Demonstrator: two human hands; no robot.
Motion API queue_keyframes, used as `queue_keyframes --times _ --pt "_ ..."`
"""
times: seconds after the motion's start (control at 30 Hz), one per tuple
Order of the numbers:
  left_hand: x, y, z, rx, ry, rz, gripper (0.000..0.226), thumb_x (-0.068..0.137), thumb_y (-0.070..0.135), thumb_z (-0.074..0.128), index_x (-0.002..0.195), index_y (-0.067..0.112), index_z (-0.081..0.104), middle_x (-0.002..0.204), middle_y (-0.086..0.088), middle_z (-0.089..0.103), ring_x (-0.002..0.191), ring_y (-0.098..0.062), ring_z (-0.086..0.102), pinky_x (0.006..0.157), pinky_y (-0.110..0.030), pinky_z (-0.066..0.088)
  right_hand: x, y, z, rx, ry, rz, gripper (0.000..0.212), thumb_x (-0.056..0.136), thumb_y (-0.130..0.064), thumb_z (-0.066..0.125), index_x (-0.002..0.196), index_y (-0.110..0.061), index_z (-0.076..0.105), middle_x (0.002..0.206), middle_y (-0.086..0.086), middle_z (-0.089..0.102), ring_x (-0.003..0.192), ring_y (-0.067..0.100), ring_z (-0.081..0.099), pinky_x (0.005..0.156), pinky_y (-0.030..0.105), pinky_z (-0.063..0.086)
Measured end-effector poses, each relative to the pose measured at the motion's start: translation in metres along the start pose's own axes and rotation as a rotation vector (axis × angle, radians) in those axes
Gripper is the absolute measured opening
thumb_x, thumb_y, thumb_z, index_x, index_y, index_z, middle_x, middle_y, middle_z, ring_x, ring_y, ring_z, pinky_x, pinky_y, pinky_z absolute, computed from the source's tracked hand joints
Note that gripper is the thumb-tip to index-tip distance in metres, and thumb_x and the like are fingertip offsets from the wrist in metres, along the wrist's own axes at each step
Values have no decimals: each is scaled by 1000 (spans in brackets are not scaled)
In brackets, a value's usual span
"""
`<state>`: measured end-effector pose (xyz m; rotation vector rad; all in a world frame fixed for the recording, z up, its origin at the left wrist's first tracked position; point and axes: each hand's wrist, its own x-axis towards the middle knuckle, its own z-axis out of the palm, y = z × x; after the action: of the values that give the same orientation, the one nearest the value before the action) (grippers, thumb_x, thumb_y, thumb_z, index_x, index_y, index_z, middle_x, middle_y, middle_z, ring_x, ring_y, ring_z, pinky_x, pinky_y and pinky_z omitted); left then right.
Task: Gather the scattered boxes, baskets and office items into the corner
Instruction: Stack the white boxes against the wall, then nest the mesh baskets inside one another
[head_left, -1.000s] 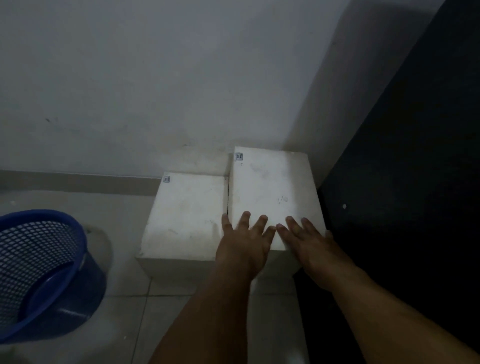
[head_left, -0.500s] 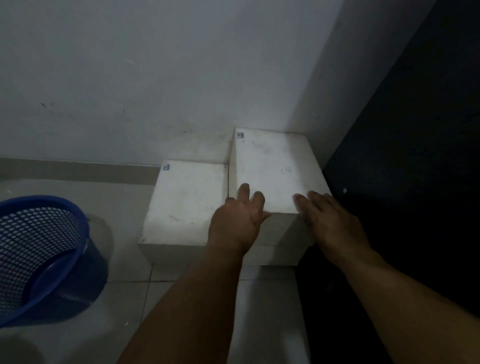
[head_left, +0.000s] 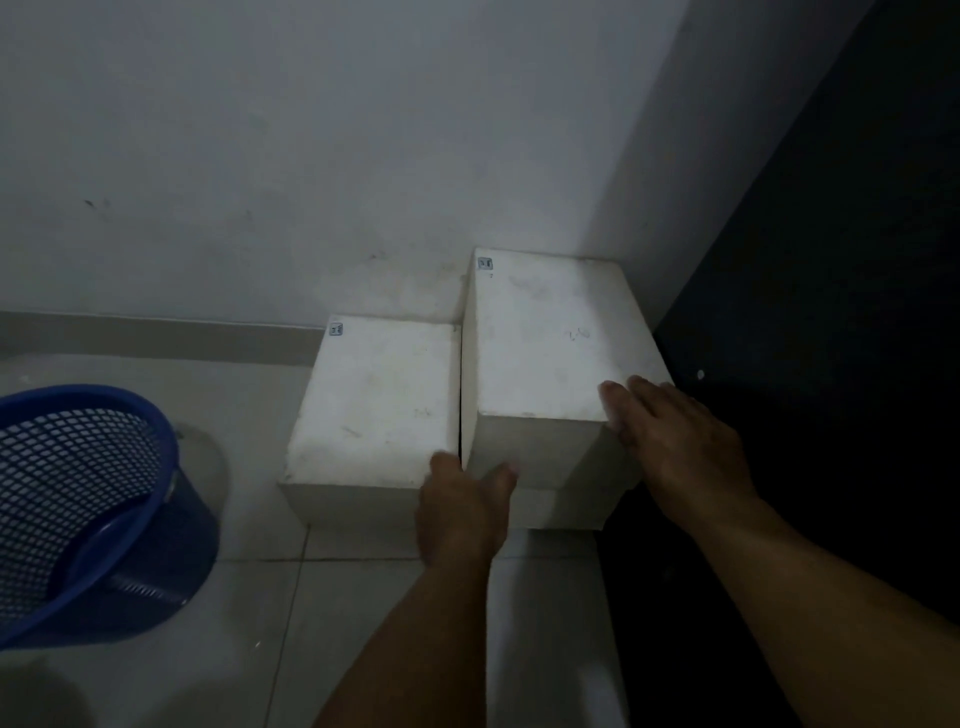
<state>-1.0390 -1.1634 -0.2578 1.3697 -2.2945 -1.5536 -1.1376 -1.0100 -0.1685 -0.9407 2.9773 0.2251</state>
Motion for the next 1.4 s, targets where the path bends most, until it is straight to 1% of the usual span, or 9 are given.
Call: queue_keyframes --times 0.07,0.17,0.43,0.57,0.7,0.87,1.0,1.17,1.4 --pt "3 -14 13 -408 -163 -324 51 88 47 56 120 7 57 107 -7 61 101 -30 60 90 -43 53 0 2 -2 -16 -51 -6 50 103 -36 24 152 -28 20 158 5 23 141 30 28 111 36 29" --pt "8 -5 20 -1083 -378 -571 81 88 67 45 149 15 30 149 -11 39 134 -37 39 106 -48 38 2 2 -4 -1 -86 -2 51 104 -33 30 153 -31 15 161 4 17 144 28 23 112 34 27" --pt "21 4 29 -1266 -382 -592 126 55 99 32 155 27 8 161 -12 12 146 -35 17 110 -58 24 2 2 -7 -63 -87 -7 60 100 -32 43 152 -35 14 160 0 19 144 26 26 109 35 32" --pt "25 2 26 -1197 -412 -619 126 55 100 29 155 26 5 161 -10 11 147 -33 14 109 -61 23 2 5 6 -71 18 16 58 82 -19 71 137 -23 52 136 10 57 117 34 58 90 40 51" --pt "22 -3 18 -979 -412 -622 117 63 97 27 155 25 13 160 -11 17 142 -40 24 105 -61 31 3 8 12 -51 150 27 55 76 -16 77 128 -14 60 125 15 63 108 36 63 81 41 54" --pt "6 9 6 -362 77 -365 107 69 85 5 124 8 54 103 -11 61 82 -24 60 72 -34 50 2 -1 10 -93 145 43 44 88 -24 47 130 -17 58 127 14 61 113 39 59 94 49 48" --pt "-16 30 1 -264 74 90 94 69 86 23 136 24 42 132 -2 53 112 -21 55 87 -34 48 6 -12 5 -147 -28 70 57 88 -24 49 143 -30 33 142 0 46 130 27 44 111 50 27" --pt "-13 34 -8 -93 -18 94 88 80 81 30 149 27 28 151 -3 38 134 -27 40 106 -44 38 11 -23 -11 -137 -114 61 70 90 -21 54 148 -28 18 150 1 33 138 27 32 114 54 21" --pt "-23 51 -53 369 245 302 77 89 70 30 147 20 26 145 -7 38 129 -25 40 97 -40 42 -3 -46 -24 -19 -97 1 42 101 -36 35 142 -29 33 143 0 43 130 25 42 106 51 33"
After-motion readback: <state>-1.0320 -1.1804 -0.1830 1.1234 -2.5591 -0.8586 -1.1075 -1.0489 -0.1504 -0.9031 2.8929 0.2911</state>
